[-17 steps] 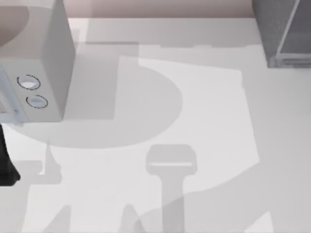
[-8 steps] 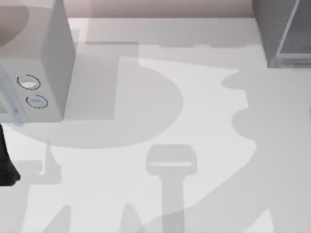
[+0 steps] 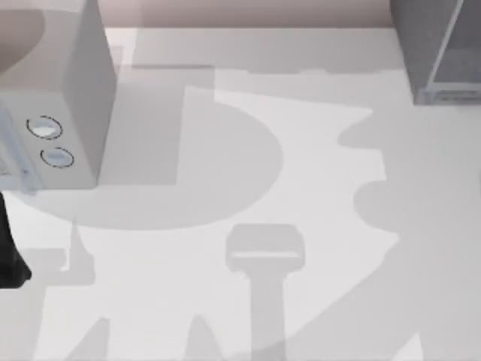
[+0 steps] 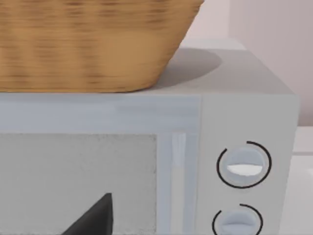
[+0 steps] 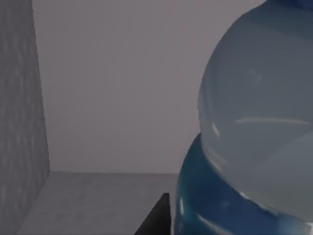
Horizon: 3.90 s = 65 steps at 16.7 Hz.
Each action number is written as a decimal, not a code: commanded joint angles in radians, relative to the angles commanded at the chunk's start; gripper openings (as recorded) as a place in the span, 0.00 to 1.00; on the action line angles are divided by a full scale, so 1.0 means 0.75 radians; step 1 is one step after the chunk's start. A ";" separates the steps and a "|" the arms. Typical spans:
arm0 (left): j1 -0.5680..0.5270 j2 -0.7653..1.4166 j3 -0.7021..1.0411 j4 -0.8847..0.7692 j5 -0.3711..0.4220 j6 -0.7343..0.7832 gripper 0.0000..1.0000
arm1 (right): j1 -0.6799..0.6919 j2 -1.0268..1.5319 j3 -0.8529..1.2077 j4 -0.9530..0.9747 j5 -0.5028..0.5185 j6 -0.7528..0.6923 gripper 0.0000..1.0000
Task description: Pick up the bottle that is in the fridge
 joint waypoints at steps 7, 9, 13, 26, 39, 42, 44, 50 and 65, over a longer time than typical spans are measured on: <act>0.000 0.000 0.000 0.000 0.000 0.000 1.00 | -0.057 -0.264 -0.454 0.165 -0.061 0.002 0.00; 0.000 0.000 0.000 0.000 0.000 0.000 1.00 | -0.065 -0.294 -0.493 0.187 -0.069 0.002 0.00; 0.000 0.000 0.000 0.000 0.000 0.000 1.00 | -0.057 -0.286 -0.490 0.183 -0.068 0.005 0.00; 0.000 0.000 0.000 0.000 0.000 0.000 1.00 | 0.056 -1.057 -0.783 -0.294 0.034 0.005 0.00; 0.000 0.000 0.000 0.000 0.000 0.000 1.00 | 0.272 -2.547 -1.338 -1.200 0.228 0.006 0.00; 0.000 0.000 0.000 0.000 0.000 0.000 1.00 | 0.300 -2.713 -1.410 -1.317 0.253 0.006 0.00; 0.000 0.000 0.000 0.000 0.000 0.000 1.00 | 0.308 -2.756 -1.429 -1.349 0.259 0.006 0.00; 0.000 0.000 0.000 0.000 0.000 0.000 1.00 | 0.304 -2.750 -1.427 -1.347 0.257 0.009 0.00; 0.000 0.000 0.000 0.000 0.000 0.000 1.00 | 1.196 -1.345 -0.880 -0.856 1.093 0.342 0.00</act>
